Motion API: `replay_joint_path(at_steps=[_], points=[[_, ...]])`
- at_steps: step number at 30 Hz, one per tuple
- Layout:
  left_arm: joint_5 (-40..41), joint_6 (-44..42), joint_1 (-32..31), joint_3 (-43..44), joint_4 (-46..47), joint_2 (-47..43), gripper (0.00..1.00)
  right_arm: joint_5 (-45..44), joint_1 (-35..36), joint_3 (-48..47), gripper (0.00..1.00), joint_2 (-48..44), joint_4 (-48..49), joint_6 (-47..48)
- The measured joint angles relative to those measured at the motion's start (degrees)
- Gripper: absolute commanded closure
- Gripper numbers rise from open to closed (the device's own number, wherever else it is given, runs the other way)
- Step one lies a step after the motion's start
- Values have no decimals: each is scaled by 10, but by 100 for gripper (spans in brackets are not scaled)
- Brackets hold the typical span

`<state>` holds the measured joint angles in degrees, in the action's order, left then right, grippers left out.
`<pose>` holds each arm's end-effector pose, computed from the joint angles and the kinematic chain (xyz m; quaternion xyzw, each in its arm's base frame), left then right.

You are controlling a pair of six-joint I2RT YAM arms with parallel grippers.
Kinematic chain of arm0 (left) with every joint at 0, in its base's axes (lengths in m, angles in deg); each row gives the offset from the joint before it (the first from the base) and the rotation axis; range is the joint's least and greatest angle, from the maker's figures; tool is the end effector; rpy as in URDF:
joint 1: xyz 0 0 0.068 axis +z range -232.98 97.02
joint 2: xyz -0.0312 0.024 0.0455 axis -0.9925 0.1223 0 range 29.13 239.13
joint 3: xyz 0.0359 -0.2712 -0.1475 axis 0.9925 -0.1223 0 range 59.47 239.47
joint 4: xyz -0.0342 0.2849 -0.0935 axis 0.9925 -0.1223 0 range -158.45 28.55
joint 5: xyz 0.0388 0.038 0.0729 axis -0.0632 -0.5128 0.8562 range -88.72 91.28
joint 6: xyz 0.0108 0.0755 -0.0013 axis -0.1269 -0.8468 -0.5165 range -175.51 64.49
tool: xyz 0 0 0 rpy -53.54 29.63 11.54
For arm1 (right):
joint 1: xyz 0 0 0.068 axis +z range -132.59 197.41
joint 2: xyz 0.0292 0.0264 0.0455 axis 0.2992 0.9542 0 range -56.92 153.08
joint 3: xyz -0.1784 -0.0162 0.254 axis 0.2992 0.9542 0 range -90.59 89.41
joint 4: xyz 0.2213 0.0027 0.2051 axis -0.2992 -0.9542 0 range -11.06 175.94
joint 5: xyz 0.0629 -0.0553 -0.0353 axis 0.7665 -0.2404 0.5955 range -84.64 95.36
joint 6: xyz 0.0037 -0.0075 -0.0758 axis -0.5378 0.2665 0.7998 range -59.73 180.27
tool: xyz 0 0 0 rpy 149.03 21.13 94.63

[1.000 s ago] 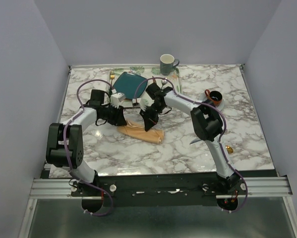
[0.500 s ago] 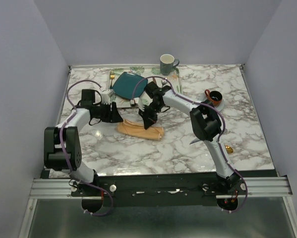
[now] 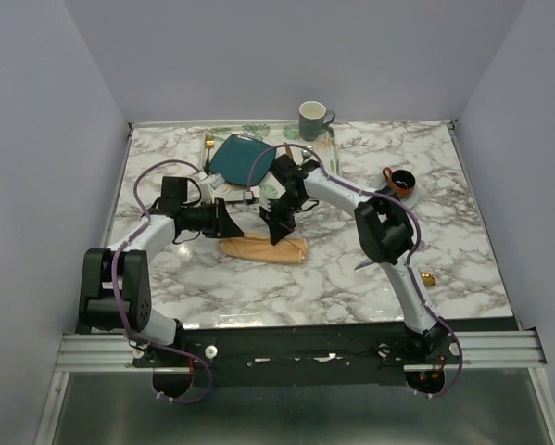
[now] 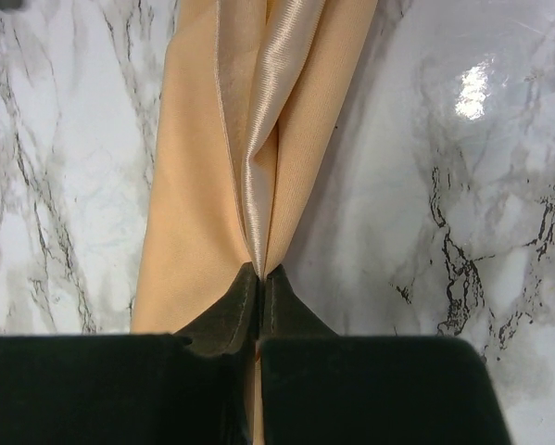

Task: Fold the napkin into a case and place the utensils inside
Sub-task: Stuff the top corner of the smaller-rectangle-folded napkin into the folded napkin.

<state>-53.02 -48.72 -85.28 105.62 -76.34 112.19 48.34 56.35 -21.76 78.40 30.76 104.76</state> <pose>0.3162 -0.0653 0.2018 0.1163 0.8460 -0.4530 0.2560 0.3962 0.3767 0.1445 -0.6419 0.6689 0.3602 0.1041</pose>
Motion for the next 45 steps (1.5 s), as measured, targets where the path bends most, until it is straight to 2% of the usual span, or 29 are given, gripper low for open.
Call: replay_joint_path(at_steps=[8, 14, 17, 18, 22, 26, 29, 33, 37, 42, 45], points=[[0, 70, -16, 15, 79, 99, 84, 0, 0, 0, 85, 0, -1, 1], [7, 93, -17, 21, 110, 154, 90, -1, 0, 0, 72, 0, 2, -4], [23, 104, -14, 21, 110, 175, 92, -1, 0, 3, 63, 0, 10, -14], [28, 106, -13, 21, 111, 180, 93, -2, 0, 6, 57, -1, 16, -20], [50, 111, -8, 21, 110, 195, 95, -15, 1, 13, 48, -10, 33, -55], [58, 119, -7, 22, 110, 200, 95, -49, 1, 13, 47, -34, 53, -103], [61, 123, -7, 23, 110, 200, 93, -69, 1, 13, 54, -53, 62, -127], [61, 135, -5, 23, 115, 200, 80, -84, 1, 53, 60, -114, 76, -160], [53, 156, 2, 20, 146, 191, 66, -81, 1, 111, 58, -176, 79, -185], [23, 169, 5, 20, 169, 126, 63, -80, -5, 185, 57, -238, 80, -222], [6, 168, 3, 20, 170, 75, 71, -72, -16, 204, 57, -253, 75, -249]])
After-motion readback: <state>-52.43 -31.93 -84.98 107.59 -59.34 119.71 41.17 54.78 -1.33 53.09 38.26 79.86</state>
